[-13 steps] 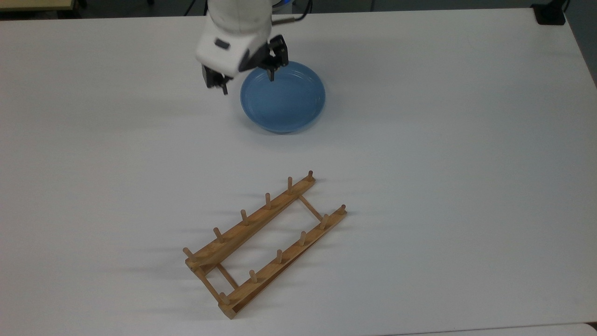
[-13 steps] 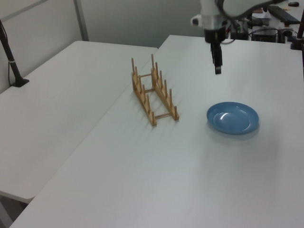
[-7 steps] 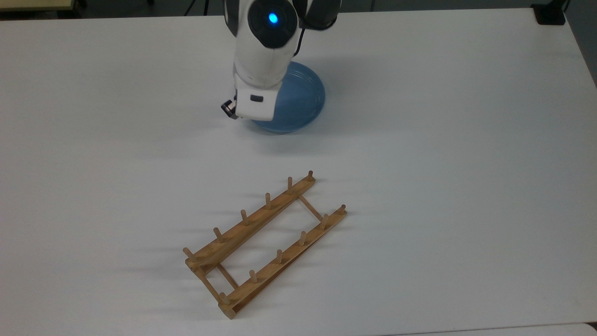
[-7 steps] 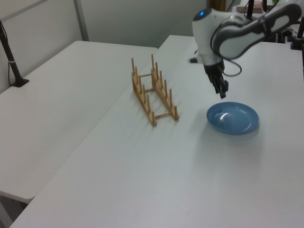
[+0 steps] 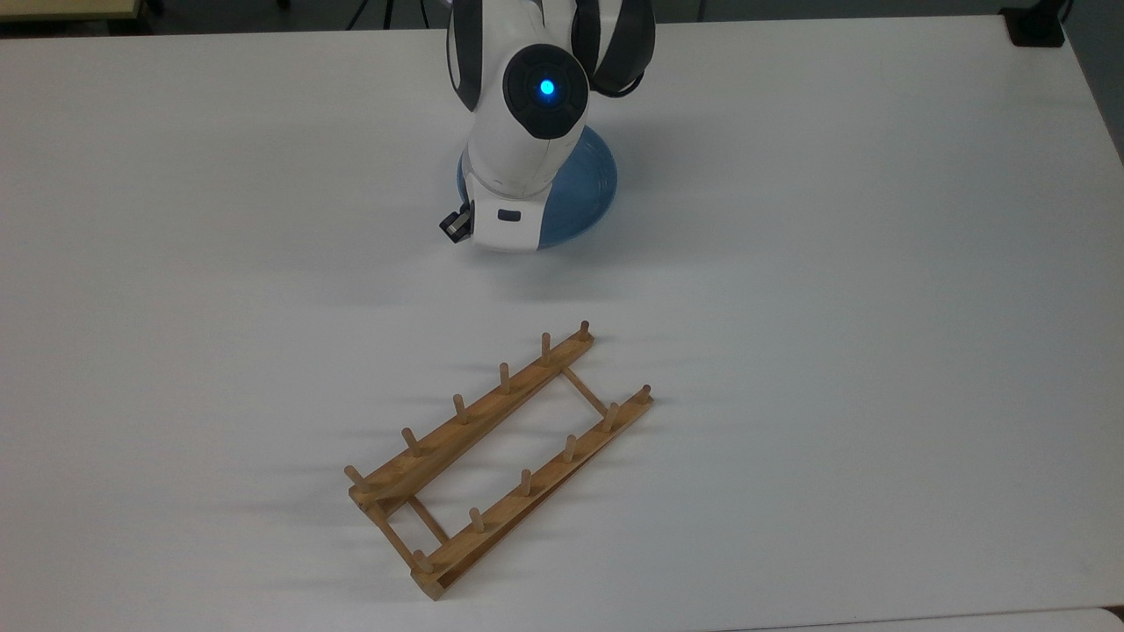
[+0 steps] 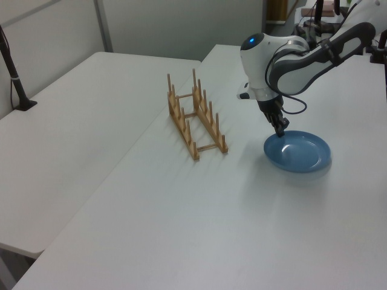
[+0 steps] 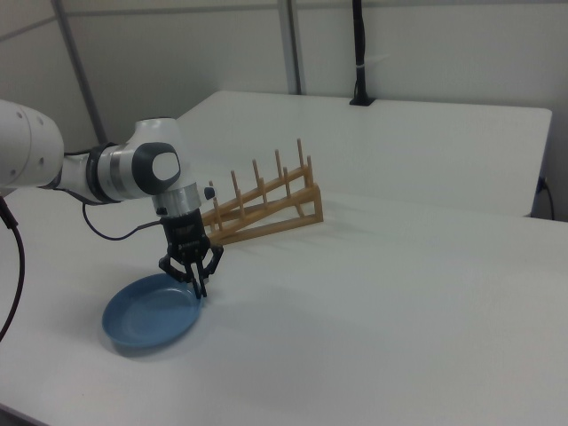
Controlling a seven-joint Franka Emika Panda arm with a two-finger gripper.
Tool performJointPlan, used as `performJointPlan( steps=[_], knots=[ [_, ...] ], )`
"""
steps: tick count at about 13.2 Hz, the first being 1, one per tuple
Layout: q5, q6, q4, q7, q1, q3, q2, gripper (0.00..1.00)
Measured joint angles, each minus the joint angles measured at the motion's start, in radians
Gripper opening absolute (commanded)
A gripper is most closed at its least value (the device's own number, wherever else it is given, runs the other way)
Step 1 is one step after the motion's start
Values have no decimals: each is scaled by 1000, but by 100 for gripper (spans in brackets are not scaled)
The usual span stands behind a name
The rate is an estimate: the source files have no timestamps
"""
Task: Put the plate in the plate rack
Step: 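Lower the gripper onto the plate rim and close on it, then lift the plate by its rim and tilt it upright toward the rack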
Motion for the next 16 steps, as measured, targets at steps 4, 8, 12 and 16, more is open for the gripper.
performJointPlan(
  steps=[4, 8, 12, 16],
  knots=[
    [0, -48, 31, 1, 0, 0, -24, 0],
    [1, -151, 135, 50, 13, 13, -57, 0],
    [1, -170, 282, 283, 53, 22, -95, 0],
    [0, -147, 425, 421, 32, 7, -99, 0]
  ],
)
